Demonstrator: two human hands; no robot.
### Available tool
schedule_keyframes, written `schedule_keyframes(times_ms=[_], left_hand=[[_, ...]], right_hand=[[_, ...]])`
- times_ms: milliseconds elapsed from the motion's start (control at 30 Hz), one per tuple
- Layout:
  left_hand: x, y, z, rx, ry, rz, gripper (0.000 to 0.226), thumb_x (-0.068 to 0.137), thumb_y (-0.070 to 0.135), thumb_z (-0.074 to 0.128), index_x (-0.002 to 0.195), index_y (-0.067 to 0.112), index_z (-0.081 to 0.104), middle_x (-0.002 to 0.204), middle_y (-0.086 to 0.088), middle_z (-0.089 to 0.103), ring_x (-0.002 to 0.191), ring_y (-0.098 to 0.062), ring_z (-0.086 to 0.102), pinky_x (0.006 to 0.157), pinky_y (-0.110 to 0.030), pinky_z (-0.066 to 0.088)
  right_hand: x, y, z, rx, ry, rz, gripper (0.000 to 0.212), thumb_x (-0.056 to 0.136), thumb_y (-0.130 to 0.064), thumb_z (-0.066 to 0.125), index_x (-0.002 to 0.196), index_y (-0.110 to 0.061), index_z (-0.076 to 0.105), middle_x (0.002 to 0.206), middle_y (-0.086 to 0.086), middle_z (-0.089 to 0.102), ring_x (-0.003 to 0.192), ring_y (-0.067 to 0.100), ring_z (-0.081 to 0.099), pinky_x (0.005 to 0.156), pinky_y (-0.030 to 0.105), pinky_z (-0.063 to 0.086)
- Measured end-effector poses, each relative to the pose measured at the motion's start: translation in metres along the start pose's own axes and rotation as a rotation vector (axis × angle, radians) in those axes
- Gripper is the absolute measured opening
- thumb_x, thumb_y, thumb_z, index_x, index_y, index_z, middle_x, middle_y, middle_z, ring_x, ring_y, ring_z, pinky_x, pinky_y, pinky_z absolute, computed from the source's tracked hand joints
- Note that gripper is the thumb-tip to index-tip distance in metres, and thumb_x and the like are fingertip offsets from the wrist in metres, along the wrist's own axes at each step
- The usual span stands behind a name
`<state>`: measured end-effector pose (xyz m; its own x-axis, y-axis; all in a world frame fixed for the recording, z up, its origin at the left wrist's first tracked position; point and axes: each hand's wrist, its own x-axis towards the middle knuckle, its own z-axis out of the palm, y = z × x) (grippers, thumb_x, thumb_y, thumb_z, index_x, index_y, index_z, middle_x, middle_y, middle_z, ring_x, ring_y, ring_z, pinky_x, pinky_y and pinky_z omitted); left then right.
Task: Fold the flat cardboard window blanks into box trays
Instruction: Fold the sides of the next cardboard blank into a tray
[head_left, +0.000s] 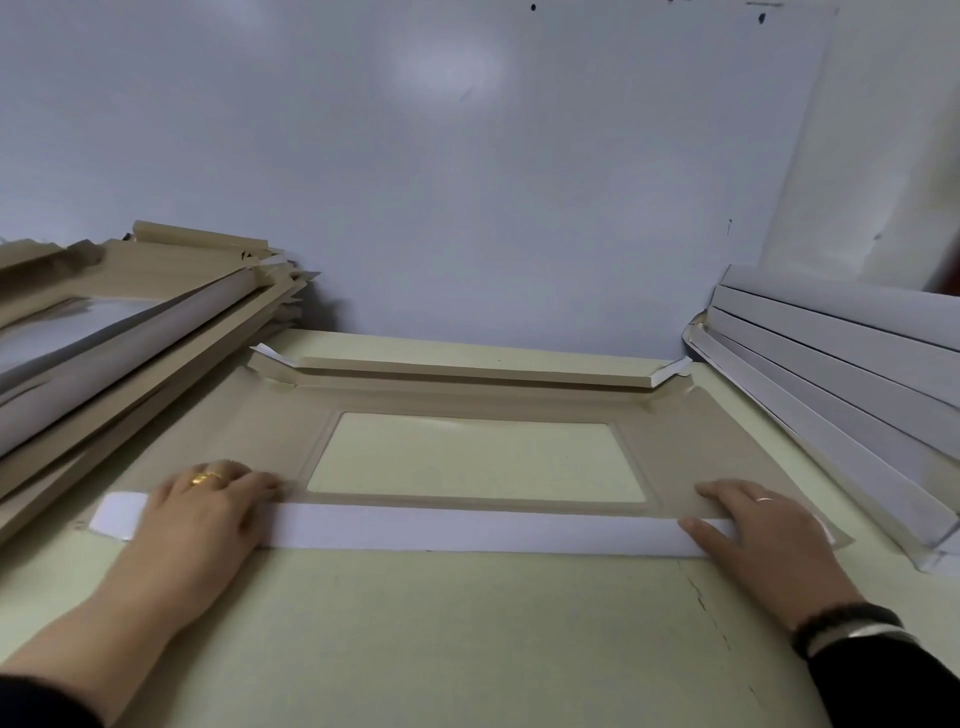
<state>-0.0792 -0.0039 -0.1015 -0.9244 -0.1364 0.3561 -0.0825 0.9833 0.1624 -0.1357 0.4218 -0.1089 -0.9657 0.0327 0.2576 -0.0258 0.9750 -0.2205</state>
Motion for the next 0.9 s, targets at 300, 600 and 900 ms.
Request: schedule_keyframes(times_ms=[300,600,900], left_hand=[[-0.008,0.108,0.038,-0.106,-0.247,0.327,0.053,0.096,0.052,0.010,0.147,0.037,0.009,0.156,0.013,0.005,0.141,-0.002,0.000,0.112,-0.025,-0.004],[0.001,0.074,0.029,-0.084,-0.336,0.128,0.046,0.096,0.052,0.013,0.142,0.050,0.009,0.153,0.023,0.000,0.142,-0.004,-0.004,0.113,-0.031,-0.005],[0.012,-0.002,0.013,-0.082,-0.308,-0.233,0.050,0.093,0.056,0.029,0.141,0.044,0.022,0.155,0.008,0.014,0.143,-0.018,0.010,0.114,-0.034,0.006]], right_hand=[[-0.030,-0.120,0.022,0.080,-0.226,-0.637,0.049,0.100,-0.031,0.025,0.147,-0.031,0.011,0.154,-0.016,0.005,0.141,0.000,0.000,0.111,0.023,-0.009],[-0.009,-0.078,0.023,0.054,-0.329,-0.393,0.048,0.098,-0.046,0.021,0.145,-0.041,0.013,0.154,-0.019,0.002,0.141,0.002,-0.003,0.113,0.029,-0.006],[0.006,-0.008,0.010,0.107,-0.267,-0.032,0.053,0.098,-0.043,0.031,0.146,-0.027,0.018,0.155,-0.008,0.008,0.142,0.012,0.007,0.113,0.026,0.009]])
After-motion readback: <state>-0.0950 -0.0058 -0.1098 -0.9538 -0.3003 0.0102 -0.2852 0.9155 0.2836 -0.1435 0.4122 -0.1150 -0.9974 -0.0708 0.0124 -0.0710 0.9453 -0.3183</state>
